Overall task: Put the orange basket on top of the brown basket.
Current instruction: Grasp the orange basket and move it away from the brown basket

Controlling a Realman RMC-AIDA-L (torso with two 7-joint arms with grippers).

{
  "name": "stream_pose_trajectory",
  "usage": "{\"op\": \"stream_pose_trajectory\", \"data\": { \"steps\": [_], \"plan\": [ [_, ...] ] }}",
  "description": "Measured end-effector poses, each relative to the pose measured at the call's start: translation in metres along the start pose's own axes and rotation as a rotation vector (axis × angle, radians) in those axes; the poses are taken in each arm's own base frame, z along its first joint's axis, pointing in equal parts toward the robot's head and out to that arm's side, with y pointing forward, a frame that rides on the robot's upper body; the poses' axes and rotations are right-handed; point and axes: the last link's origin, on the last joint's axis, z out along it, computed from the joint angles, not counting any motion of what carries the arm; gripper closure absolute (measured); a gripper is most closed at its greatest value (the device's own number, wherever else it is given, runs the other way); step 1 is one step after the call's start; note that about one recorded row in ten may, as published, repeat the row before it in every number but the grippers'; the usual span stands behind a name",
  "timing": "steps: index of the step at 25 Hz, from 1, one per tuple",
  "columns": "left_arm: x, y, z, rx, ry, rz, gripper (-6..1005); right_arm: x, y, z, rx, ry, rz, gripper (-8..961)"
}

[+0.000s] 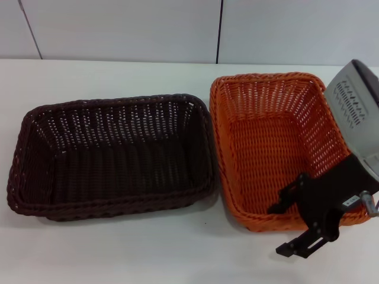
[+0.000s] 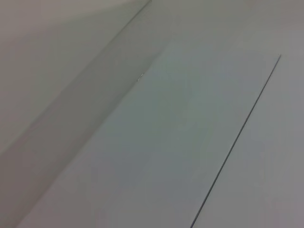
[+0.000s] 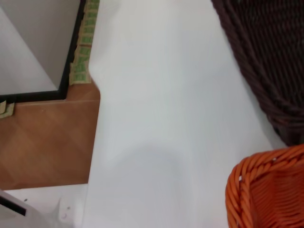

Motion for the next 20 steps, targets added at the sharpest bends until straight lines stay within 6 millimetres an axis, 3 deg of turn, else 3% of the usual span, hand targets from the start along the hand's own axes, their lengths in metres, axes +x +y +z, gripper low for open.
{"op": "stream_pose_trajectory", "data": {
  "steps": [12,20],
  "plan": [
    [0.003,0.0,-0.008,-0.024,0.015,0.002,199,0.006,-0.014,0.008,0.049,0.065,-0.007,229],
    [0.011,-0.003,-0.014,-0.034,0.037,0.009,200,-0.004,-0.013,0.009,0.089,0.041,-0.04,404]
  ]
}}
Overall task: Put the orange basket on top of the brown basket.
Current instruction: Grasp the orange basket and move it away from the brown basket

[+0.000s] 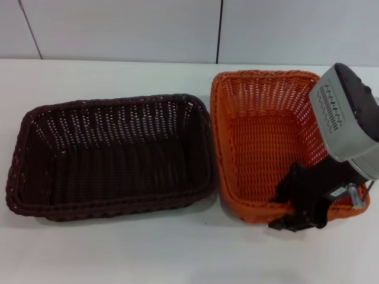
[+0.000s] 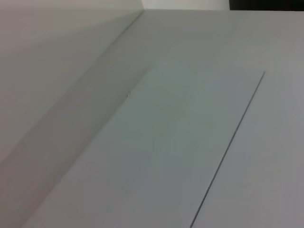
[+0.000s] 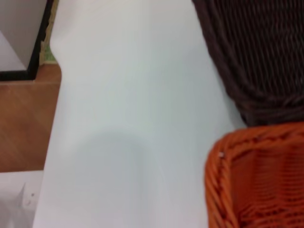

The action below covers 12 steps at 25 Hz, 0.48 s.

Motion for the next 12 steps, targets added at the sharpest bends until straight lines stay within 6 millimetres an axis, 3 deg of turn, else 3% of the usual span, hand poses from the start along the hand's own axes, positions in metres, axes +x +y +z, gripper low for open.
{"op": "stream_pose_trajectory", "data": {
  "steps": [3,8,12],
  "plan": [
    [0.0019,-0.0019,-0.0011,0.006,0.005,0.001,200,-0.005,0.0009,-0.0025,0.017,-0.022,-0.006,469],
    [0.0028,-0.003,-0.0014,0.008,0.005,0.003,200,-0.0081,0.0014,-0.0054,0.024,-0.048,0.011,698],
    [0.004,-0.0045,-0.002,0.011,0.004,0.007,201,-0.0098,0.0031,-0.0099,0.034,-0.048,0.013,739]
  ]
}}
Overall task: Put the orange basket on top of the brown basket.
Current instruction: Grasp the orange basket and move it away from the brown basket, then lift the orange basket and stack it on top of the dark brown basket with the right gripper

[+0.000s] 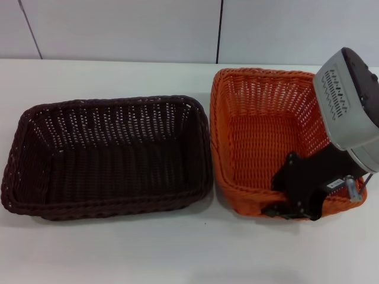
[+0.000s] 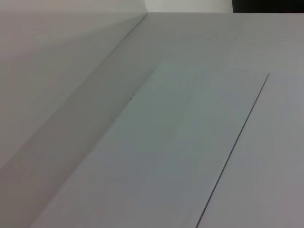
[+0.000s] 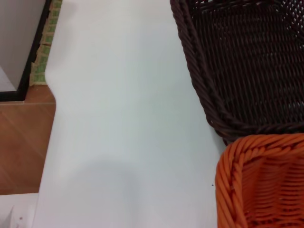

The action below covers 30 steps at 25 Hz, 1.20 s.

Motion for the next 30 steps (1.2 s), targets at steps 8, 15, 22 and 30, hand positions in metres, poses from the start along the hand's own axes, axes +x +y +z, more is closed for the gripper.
{"op": "stream_pose_trajectory", "data": {
  "steps": [8,15,22,30],
  "plan": [
    [0.002,-0.002,-0.001,0.003,-0.001,0.006,201,-0.002,0.006,-0.014,0.098,-0.003,-0.009,772],
    [0.001,-0.003,0.0,0.005,-0.012,-0.009,201,-0.02,0.009,-0.052,0.231,-0.019,-0.075,802],
    [-0.004,-0.003,0.003,0.002,-0.049,-0.007,202,-0.055,0.013,-0.08,0.347,-0.044,-0.174,812],
    [-0.002,-0.006,0.003,0.003,-0.063,-0.006,202,-0.096,0.016,-0.081,0.345,-0.109,-0.328,811]
  ]
}}
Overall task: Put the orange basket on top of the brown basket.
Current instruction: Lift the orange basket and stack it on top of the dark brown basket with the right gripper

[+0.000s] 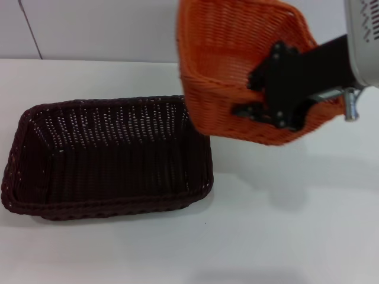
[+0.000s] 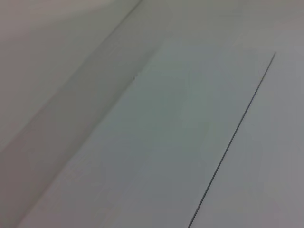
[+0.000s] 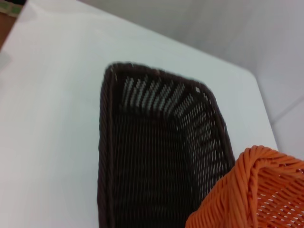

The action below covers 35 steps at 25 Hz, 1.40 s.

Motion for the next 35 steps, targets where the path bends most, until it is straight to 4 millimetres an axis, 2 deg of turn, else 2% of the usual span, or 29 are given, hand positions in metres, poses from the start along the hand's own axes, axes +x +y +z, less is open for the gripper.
{"op": "stream_pose_trajectory", "data": {
  "steps": [7,17,28,35],
  "plan": [
    [-0.001,0.001,0.0,-0.018,-0.026,0.018,203,-0.029,-0.017,0.018,-0.022,-0.048,-0.157,810],
    [-0.006,0.011,0.003,-0.051,-0.028,-0.015,203,-0.046,-0.022,0.032,-0.073,-0.128,-0.338,811],
    [-0.014,0.017,0.005,-0.05,-0.022,-0.044,204,-0.061,-0.023,0.039,-0.116,-0.228,-0.612,811],
    [-0.019,0.021,0.006,-0.05,-0.017,-0.061,205,-0.057,-0.014,0.044,-0.176,-0.298,-0.821,811]
  ]
}}
